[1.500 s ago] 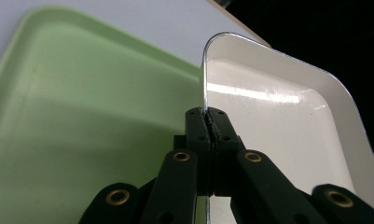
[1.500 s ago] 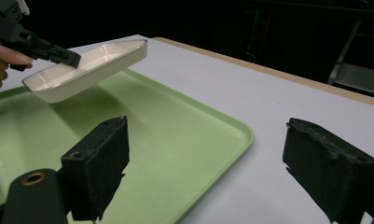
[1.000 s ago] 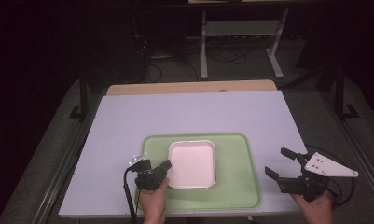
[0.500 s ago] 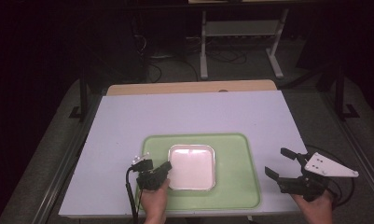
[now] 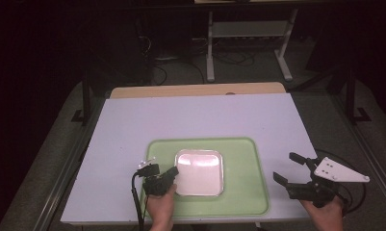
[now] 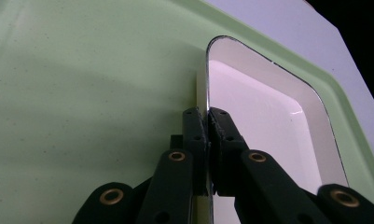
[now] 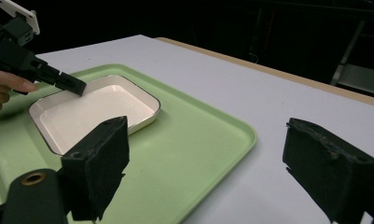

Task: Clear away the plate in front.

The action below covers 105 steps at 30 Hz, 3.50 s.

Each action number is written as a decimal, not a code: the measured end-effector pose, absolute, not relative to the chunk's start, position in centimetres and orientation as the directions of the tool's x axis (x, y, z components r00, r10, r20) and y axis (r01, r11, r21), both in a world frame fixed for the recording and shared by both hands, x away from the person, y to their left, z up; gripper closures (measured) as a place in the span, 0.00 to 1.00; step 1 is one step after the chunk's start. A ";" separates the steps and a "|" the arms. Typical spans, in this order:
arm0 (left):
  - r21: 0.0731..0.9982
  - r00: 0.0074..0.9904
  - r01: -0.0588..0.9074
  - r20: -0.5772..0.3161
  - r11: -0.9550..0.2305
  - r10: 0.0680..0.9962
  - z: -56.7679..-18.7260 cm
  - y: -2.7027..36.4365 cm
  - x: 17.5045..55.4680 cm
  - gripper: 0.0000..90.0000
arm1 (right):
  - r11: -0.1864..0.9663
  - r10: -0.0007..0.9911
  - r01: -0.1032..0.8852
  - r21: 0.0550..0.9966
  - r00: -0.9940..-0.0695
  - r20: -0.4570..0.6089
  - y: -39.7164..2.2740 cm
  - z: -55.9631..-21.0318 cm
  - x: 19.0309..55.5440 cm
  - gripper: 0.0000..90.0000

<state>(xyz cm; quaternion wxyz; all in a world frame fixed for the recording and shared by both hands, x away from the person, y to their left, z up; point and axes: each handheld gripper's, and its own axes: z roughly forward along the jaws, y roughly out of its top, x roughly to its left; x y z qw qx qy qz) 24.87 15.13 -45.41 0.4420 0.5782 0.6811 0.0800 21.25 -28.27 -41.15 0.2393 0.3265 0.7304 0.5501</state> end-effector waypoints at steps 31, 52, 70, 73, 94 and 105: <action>0.611 0.052 0.716 -0.527 0.336 0.848 -45.7 15.6 24.1 0.96 | 0.188 0.732 0.214 0.959 -0.681 0.009 -28.0 -41.2 21.4 0.15; 0.691 0.164 0.671 -0.494 0.271 0.854 -44.5 16.2 23.8 0.80 | 0.192 0.732 0.216 0.957 -0.681 0.006 -28.0 -41.2 21.5 0.15; 0.761 0.275 0.625 -0.426 0.177 0.862 -43.4 16.9 23.8 0.64 | 0.200 0.732 0.220 0.955 -0.681 0.004 -27.8 -41.2 21.6 0.15; 0.766 0.285 0.618 -0.425 0.173 0.859 -43.3 17.0 23.7 0.62 | 0.200 0.732 0.221 0.955 -0.681 0.004 -27.8 -41.3 21.6 0.15; 0.818 0.432 0.574 -0.350 0.046 0.831 -41.7 16.7 24.1 0.50 | 0.205 0.731 0.223 0.953 -0.683 0.003 -27.7 -41.3 21.6 0.15; 0.848 0.506 0.530 -0.310 -0.007 0.805 -41.3 17.2 23.9 0.42 | 0.210 0.732 0.226 0.951 -0.682 0.001 -27.7 -41.3 21.7 0.15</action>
